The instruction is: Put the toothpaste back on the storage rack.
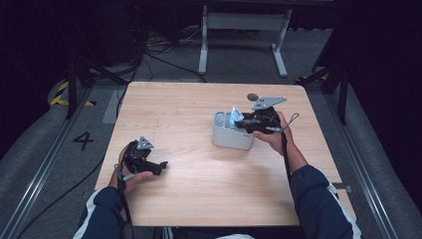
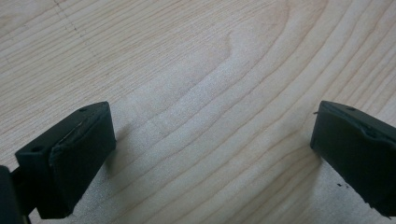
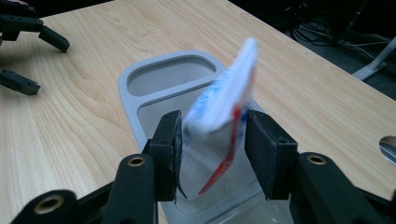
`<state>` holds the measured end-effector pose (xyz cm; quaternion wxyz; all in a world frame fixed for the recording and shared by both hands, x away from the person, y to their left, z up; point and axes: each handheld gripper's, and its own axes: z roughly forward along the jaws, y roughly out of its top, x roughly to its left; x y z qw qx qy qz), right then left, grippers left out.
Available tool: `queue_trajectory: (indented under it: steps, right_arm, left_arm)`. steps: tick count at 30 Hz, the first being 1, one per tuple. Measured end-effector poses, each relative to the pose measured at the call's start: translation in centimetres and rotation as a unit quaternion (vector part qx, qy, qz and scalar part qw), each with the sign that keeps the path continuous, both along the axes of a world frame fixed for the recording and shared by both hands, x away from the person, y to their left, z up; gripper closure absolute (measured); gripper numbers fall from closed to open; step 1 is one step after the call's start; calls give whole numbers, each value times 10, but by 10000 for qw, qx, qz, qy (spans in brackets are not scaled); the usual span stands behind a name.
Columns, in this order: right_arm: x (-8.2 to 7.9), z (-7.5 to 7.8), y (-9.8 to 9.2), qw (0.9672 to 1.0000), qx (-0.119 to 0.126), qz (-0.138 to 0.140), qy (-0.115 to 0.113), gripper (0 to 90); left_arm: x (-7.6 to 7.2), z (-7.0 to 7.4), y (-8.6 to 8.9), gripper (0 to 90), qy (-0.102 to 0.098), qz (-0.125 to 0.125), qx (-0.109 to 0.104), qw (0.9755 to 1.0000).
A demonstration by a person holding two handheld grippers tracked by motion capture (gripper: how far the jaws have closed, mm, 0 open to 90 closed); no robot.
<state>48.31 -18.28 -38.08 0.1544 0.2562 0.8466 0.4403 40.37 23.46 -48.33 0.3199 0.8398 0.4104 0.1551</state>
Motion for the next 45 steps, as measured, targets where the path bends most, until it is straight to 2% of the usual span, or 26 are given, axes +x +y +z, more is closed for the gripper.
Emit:
queue_trajectory:
  steps: [7, 22, 37, 45]
  right_arm:
    - [-5, 3, -1, 10000, -3, -14, -52, 519]
    - [-17, 12, -10, 9993, -261, -177, -189, 418]
    - [-40, 20, -37, 9967, -638, -245, -434, 371]
    - [-51, 18, -54, 9957, -724, -329, -485, 361]
  left_arm:
    - [0, 0, 0, 3, 4, 3, -6, 10000]
    - [0, 0, 0, 3, 5, 2, -5, 10000]
    - [0, 0, 0, 3, -2, -9, 7, 10000]
    - [0, 0, 0, 3, -1, -4, 5, 10000]
